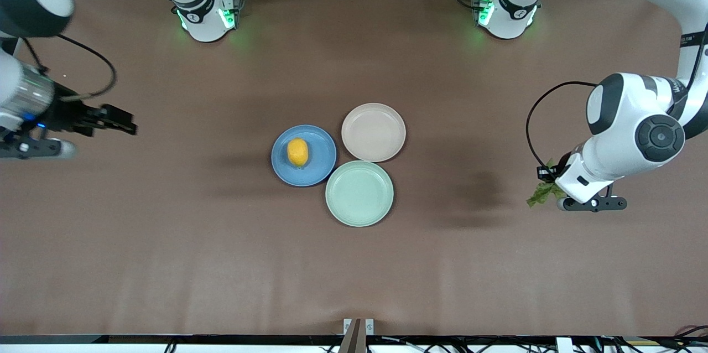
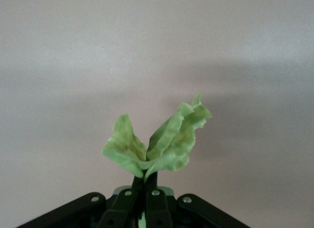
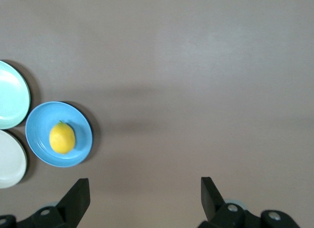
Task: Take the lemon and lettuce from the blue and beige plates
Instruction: 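Release the lettuce with the left gripper while the right gripper reaches the lemon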
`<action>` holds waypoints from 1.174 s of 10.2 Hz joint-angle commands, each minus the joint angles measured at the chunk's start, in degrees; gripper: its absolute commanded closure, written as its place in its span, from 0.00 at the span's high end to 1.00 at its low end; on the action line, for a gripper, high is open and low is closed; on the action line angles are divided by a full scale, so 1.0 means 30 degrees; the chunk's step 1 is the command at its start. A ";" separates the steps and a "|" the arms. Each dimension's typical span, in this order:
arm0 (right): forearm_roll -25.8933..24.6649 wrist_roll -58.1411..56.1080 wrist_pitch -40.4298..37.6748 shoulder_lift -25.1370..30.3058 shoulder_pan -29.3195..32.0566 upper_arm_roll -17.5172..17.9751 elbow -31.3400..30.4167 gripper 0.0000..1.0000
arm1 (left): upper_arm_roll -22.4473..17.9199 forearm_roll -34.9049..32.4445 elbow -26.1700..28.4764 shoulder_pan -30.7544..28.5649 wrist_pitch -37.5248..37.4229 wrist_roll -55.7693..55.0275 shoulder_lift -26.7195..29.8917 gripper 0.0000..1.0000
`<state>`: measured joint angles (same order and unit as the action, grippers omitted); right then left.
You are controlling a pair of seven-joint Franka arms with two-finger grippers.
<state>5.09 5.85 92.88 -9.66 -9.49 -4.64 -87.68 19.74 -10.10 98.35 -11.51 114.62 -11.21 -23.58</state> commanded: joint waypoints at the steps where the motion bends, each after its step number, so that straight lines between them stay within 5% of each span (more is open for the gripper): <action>1: 0.0264 0.2087 0.1086 -0.1286 -0.1662 -0.0093 -0.0009 1.00 | 0.0070 -0.0001 -0.0058 0.0175 0.0259 0.0337 -0.0985 0.00; 5: 0.0323 0.4113 0.5533 -0.1818 -0.3980 -0.0035 -0.3575 1.00 | 0.0070 -0.0001 0.0234 0.0380 0.0259 0.0572 -0.1923 0.00; 6: 0.0381 0.4143 0.6241 -0.1818 -0.4419 -0.0035 -0.4310 1.00 | 0.0070 -0.0001 0.0264 0.0352 0.0259 0.0601 -0.1954 0.19; 7: 0.0585 0.4375 0.7089 -0.1934 -0.4946 -0.0006 -0.5043 1.00 | 0.0040 -0.0031 0.0265 0.0351 0.0259 0.0630 -0.1926 0.99; 12: 0.0587 0.7304 1.0757 -0.3456 -0.7291 0.0522 -0.6661 1.00 | 0.0274 -0.0616 0.0264 0.0353 0.0317 0.0134 -0.0584 1.00</action>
<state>6.13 25.92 123.60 -19.24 -30.21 -2.99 -107.24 20.31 -10.64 98.18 -9.95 115.47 -10.58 -28.57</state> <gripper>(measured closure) 0.000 0.181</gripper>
